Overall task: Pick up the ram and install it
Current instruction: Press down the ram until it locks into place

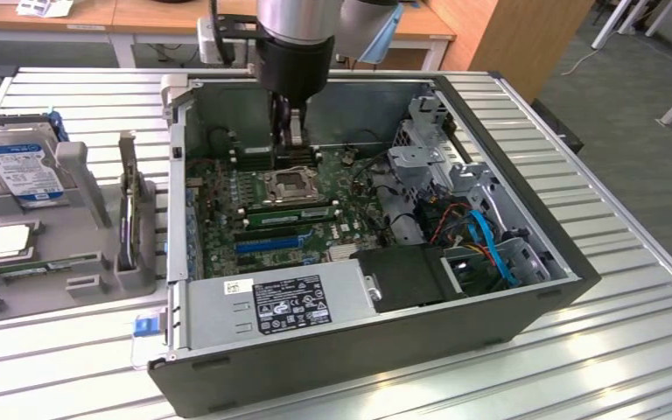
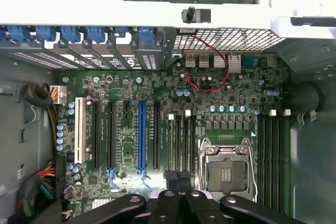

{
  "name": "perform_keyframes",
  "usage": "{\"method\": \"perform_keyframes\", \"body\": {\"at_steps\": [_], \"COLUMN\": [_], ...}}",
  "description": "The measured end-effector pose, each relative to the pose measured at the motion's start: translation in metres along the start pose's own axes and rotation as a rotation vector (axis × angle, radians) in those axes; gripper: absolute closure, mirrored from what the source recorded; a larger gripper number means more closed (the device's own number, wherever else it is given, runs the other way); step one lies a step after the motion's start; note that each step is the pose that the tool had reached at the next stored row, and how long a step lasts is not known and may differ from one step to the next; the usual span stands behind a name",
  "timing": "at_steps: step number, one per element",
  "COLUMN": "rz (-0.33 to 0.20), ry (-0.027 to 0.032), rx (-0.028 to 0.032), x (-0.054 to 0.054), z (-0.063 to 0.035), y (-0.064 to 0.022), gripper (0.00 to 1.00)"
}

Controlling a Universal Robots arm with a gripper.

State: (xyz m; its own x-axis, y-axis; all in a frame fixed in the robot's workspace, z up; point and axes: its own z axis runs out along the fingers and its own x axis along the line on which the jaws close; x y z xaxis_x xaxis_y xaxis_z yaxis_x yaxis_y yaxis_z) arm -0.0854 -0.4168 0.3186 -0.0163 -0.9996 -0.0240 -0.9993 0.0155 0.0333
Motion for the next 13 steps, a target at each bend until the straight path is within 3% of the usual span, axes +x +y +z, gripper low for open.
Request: {"method": "perform_keyframes", "body": {"at_steps": [13], "rz": [0.000], "ry": [-0.0001], "rx": [0.0001], "x": [0.000], "z": [-0.0135], "y": [0.0004], "gripper": [0.90]}}
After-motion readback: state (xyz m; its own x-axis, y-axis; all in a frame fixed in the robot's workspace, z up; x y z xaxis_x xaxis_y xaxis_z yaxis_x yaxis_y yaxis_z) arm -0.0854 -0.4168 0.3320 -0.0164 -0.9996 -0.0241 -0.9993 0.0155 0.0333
